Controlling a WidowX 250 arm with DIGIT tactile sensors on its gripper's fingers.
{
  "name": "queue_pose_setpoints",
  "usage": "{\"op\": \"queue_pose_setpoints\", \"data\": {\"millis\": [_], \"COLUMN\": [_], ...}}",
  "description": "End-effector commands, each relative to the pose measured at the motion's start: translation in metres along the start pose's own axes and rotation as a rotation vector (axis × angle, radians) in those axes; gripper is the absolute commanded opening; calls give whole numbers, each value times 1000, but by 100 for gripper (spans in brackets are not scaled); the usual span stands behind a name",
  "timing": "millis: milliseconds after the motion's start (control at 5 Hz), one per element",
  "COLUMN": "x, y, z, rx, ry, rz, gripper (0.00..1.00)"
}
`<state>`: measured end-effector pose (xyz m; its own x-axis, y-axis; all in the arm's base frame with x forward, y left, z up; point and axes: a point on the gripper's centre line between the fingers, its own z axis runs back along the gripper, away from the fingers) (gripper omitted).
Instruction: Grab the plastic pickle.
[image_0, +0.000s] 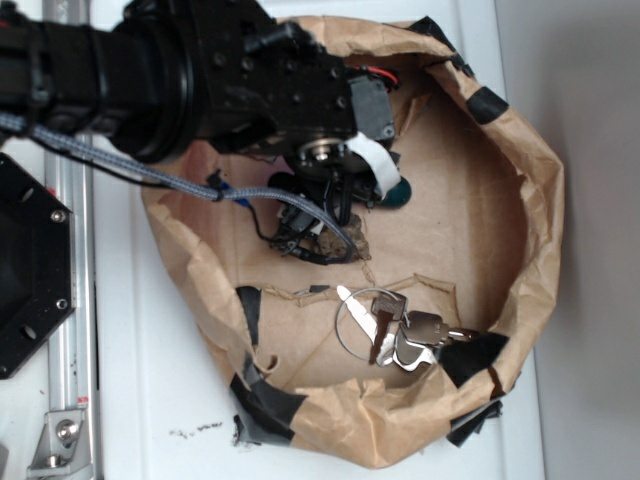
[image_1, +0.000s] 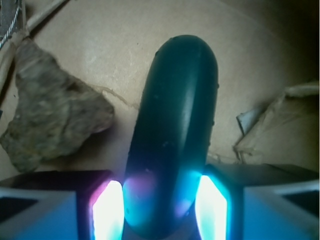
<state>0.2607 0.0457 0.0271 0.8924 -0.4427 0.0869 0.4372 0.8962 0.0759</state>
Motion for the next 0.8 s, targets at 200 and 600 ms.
{"op": "queue_pose_setpoints", "data": {"millis": [200, 600], "x": [-7, 26], "y": [6, -4], "z": [103, 150], "rx": [112, 4], "ry": [-99, -85], "rz": [340, 477], "gripper": [0, 0]}}
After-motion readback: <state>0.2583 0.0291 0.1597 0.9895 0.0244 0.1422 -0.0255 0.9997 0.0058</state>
